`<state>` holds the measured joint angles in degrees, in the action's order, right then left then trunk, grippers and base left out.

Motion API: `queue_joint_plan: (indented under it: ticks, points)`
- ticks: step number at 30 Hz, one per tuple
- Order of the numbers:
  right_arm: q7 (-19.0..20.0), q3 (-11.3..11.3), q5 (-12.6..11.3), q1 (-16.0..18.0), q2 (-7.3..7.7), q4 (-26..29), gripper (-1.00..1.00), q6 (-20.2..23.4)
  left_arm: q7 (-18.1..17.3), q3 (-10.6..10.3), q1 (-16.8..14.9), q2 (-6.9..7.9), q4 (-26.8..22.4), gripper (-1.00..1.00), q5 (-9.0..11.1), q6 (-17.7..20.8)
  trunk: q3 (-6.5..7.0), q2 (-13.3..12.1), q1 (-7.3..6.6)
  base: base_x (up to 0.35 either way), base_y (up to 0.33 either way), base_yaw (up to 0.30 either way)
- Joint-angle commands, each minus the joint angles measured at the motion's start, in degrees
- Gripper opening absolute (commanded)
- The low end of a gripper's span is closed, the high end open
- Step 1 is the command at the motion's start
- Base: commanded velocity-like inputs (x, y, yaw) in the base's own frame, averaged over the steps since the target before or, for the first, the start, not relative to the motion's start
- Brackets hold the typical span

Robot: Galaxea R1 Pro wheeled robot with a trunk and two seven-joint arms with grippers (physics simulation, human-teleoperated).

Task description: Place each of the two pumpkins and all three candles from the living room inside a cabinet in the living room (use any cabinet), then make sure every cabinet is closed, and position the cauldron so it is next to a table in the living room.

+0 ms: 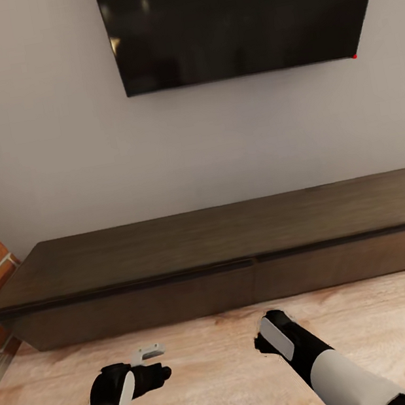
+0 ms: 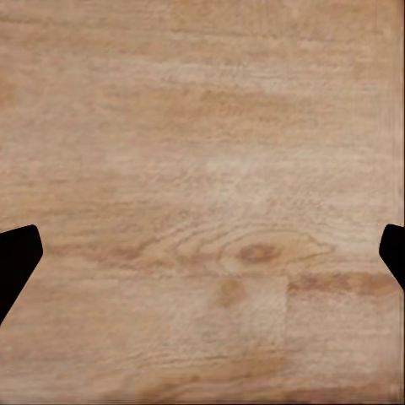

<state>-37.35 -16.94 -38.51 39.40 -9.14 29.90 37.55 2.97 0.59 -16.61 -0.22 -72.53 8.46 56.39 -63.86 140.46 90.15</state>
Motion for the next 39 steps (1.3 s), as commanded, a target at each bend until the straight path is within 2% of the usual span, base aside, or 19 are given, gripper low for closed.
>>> queue_joint_plan:
  ticks: [1, 8, 13, 16, 22, 30, 35, 39]
  points:
    - [0.04, 0.37, -0.05, -0.83, 0.46, -0.01, 1.00, -0.13, 0.02, -0.15, 0.00, -0.14, 0.01, 1.00, -0.05, 0.15, 0.14, -0.41, -0.23, -0.194, 0.000, -0.226]
    - [0.06, 1.12, 0.00, -5.13, 1.01, -0.06, 1.00, -1.72, 0.10, -0.59, 0.00, -0.40, 0.02, 1.00, -0.27, 0.25, 1.02, -3.22, -1.76, -0.214, 0.000, -0.233]
    - [0.03, 1.58, -0.05, -5.78, 1.07, -0.25, 1.00, -2.13, 0.10, -0.66, 0.00, -0.47, 0.02, 1.00, -0.28, 0.20, 1.62, -5.23, -2.86, -0.034, 0.000, -0.232]
    - [0.06, 2.82, -0.06, -6.14, 1.15, -0.33, 1.00, -2.25, 0.10, -0.67, 0.00, -0.47, 0.02, 1.00, -0.28, 0.07, 1.98, -6.43, -3.52, -0.007, 0.000, -0.232]
    - [0.03, 8.00, 0.00, -7.18, 1.15, -0.36, 1.00, -2.66, 0.17, -0.80, 0.00, -0.49, 0.11, 1.00, -0.30, -0.21, 2.71, -8.84, -4.84, -0.001, 0.000, -0.233]
    - [-0.14, 12.50, 0.00, -7.35, 1.25, -0.84, 1.00, -4.70, 0.27, -1.16, 0.00, -0.49, 0.34, 1.00, -0.29, -0.37, 3.70, -12.05, -6.60, 0.000, 0.000, -0.236]
    - [-0.05, 16.14, -0.07, -7.46, 3.17, -1.13, 1.00, -5.29, 0.28, -3.40, 0.00, -0.49, 0.53, 1.00, -0.35, -0.46, 4.32, -14.05, -7.69, 0.000, 0.000, -0.237]
    - [-0.02, 18.61, -0.07, -8.75, 3.72, -1.22, 1.00, -7.33, 0.21, -3.96, 0.00, -0.45, 0.59, 1.00, -0.37, -0.67, 4.81, -15.66, -8.57, 0.000, 0.000, -0.238]
